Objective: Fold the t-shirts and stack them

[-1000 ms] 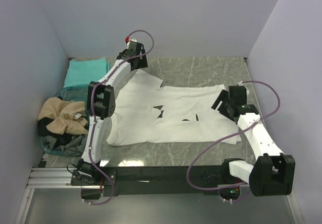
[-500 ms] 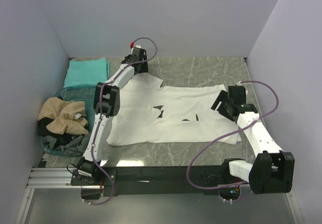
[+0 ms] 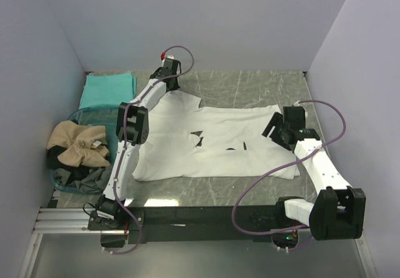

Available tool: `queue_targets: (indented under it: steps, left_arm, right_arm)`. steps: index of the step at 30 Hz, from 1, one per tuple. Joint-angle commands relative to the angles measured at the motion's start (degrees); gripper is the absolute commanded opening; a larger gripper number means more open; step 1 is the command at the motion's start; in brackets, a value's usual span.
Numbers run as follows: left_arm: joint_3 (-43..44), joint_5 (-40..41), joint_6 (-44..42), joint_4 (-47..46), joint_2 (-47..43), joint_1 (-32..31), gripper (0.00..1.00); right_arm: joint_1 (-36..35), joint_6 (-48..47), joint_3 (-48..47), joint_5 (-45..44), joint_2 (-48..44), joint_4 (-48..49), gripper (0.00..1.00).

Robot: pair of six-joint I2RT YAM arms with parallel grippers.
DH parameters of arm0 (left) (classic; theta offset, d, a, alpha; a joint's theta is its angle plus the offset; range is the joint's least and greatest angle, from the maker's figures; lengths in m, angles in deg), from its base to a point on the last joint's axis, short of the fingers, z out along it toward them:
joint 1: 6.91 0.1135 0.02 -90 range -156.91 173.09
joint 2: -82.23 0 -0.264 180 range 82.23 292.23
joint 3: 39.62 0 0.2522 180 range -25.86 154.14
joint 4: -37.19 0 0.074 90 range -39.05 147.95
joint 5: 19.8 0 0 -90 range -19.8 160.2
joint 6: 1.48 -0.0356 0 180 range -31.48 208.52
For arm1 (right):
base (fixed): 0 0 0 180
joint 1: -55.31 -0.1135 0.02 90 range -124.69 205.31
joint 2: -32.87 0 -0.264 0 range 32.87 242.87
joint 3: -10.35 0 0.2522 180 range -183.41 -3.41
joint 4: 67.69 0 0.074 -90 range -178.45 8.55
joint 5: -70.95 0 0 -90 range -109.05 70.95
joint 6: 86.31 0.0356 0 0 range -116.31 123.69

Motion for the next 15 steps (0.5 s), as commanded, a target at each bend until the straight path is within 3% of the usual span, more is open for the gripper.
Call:
queue_targets:
  steps: [1,5,11,15]
  left_arm:
    - [0.67,0.05,0.26,1.59,-0.52,0.09,0.17]
    - [-0.64,0.31,-0.18,0.71,-2.1,0.09,0.0]
    - [-6.09,-1.88,0.09,-3.41,-7.02,0.09,0.0]
    - [-10.4,-1.89,0.53,-7.1,-11.76,0.09,0.0]
  right_arm:
    - [0.16,-0.47,-0.56,-0.16,0.51,1.15,0.8]
    - [0.16,-0.3,-2.05,-2.0,1.13,0.45,0.79]
    - [0.07,3.22,-11.6,-11.67,6.83,-4.99,0.79]
    - [0.25,4.8,-21.1,-15.09,18.22,-7.98,0.79]
